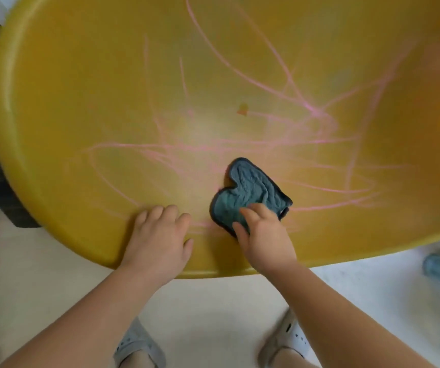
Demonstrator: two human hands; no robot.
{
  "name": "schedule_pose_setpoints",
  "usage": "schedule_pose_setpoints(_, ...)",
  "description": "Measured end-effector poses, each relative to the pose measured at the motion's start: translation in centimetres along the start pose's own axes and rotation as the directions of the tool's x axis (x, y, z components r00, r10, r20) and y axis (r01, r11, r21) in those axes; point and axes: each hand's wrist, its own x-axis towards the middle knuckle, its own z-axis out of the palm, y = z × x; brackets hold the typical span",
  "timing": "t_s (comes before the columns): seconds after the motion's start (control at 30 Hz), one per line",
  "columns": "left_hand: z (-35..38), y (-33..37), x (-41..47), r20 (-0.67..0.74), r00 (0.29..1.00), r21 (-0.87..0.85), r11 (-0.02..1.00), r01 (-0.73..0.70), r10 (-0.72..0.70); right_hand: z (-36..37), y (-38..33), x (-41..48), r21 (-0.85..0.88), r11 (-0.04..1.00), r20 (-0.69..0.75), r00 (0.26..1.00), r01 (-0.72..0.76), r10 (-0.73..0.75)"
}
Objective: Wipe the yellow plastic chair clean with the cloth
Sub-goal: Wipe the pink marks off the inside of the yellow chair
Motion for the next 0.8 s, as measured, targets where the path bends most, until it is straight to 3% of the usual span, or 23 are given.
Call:
schedule_pose_setpoints(0.2, 1.7, -0.4, 0.4, -0.114, 0.993, 0.152, 0.988, -0.006, 0.023, 2.9, 1.7, 6.3, -0.195, 0.98, 0.107, 0.993, -0.028, 0.05)
schedule_pose_setpoints(0.33, 2.4, -0.7, 0.3, -0.165, 0.982, 0.205, 0.977, -0.053, 0.088, 5.5, 2.8, 8.2, -0.373, 0.928, 0.073, 0.997, 0.001, 0.028)
schedule_pose_setpoints(0.5, 2.7, -1.3, 1.4, -0.207, 0.969, 0.341, 0.938, -0.06, 0.137, 6.3, 3.9, 9.5, -0.403, 0.91, 0.013, 0.995, 0.095, -0.098)
schedule_pose_setpoints(0.67, 1.7, -2.7, 2.3, -0.215, 0.968, 0.415, 0.909, -0.028, 0.128, 5.4, 5.4, 9.6, -0.416, 0.888, 0.049, 0.98, 0.195, -0.192)
schedule_pose_setpoints(0.8, 2.4, -3.8, 1.8, -0.198, 0.966, 0.456, 0.888, -0.059, 0.165, 2.4, 9.0, 15.2, -0.455, 0.89, -0.139, 0.989, -0.018, -0.051)
